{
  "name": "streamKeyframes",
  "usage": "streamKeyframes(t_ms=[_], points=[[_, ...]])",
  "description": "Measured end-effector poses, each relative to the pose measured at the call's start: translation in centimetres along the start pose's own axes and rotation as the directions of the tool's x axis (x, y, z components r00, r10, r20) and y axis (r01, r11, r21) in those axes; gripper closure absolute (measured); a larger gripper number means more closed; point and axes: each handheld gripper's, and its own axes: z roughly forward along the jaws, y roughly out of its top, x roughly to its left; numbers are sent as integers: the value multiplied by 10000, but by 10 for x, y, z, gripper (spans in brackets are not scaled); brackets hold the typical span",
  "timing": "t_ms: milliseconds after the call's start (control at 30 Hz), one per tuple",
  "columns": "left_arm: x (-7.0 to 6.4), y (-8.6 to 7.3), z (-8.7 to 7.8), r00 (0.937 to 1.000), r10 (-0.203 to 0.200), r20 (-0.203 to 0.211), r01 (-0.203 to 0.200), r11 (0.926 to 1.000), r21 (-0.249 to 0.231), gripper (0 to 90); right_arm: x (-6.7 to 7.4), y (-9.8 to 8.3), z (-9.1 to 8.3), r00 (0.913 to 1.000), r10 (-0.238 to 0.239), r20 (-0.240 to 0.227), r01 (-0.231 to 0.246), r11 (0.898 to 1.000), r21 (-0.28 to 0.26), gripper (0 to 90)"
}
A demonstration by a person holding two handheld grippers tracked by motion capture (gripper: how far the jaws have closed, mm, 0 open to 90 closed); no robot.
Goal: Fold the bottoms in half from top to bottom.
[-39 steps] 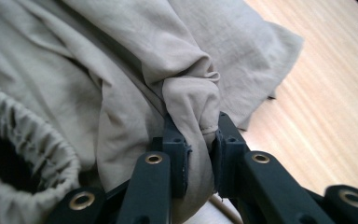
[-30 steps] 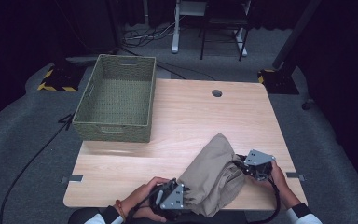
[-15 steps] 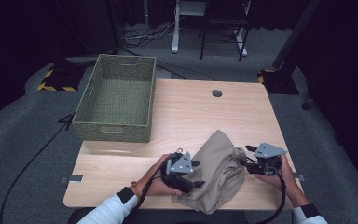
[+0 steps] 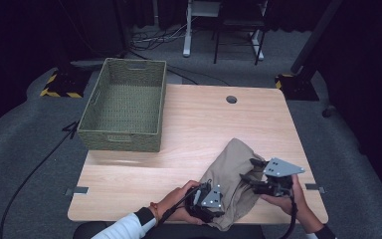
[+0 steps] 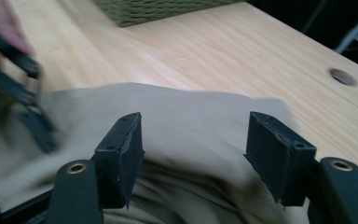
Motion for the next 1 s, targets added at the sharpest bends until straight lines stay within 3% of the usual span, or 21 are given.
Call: streamKeyframes(t_ms=[33,67,133,267,433,500,567,633,733,800,833,867,933,1000], points=[[0,-1,1,10000,18,-5,-18,9999,-113,447,13,5,10,9999,-136,-22,136,9999,91,371],[0,-2,0,10000,-25,18,26,10000,-93,447,15,6,13,9999,-116,1,116,9997,197,371],[-1,-3,1,10000,37,-34,-38,9998,-191,447,17,6,21,9996,-162,235,147,9978,646,374],[0,-6,1,10000,-34,13,34,9992,-407,448,14,-8,32,9999,150,80,-161,9861,1657,398],[0,-10,-3,9992,-364,170,373,9976,-578,436,17,-30,21,9991,411,92,-421,9829,1791,465],[2,-13,-10,9964,-724,448,759,9937,-821,385,18,-42,19,9974,714,31,-710,9854,1549,476],[8,-16,-21,9914,-1095,714,1175,9857,-1204,305,13,-48,18,9939,1096,-153,-1059,9820,1564,481],[15,-21,-34,9888,-1369,601,1446,9777,-1524,285,12,-48,19,9939,1092,-184,-1047,9808,1643,487],[30,-30,-51,9736,-2273,206,2263,9498,-2159,288,10,-49,22,9963,801,-315,-742,9846,1582,490],[39,-32,-52,9627,-2695,248,2676,9340,-2366,288,5,-48,26,9962,708,-516,-617,9851,1606,490],[41,-31,-48,9625,-2708,183,2684,9394,-2131,290,3,-47,28,9969,574,-544,-478,9856,1624,490],[41,-29,-43,9669,-2550,82,2521,9501,-1838,291,0,-46,31,9974,444,-570,-342,9852,1682,490],[38,-26,-29,9694,-2447,176,2447,9590,-1428,306,-6,-42,36,9991,69,-419,2,9860,1666,481],[33,-24,-18,9769,-2137,-90,2121,9733,-879,316,-13,-40,41,9999,-62,-137,84,9868,1619,441]])
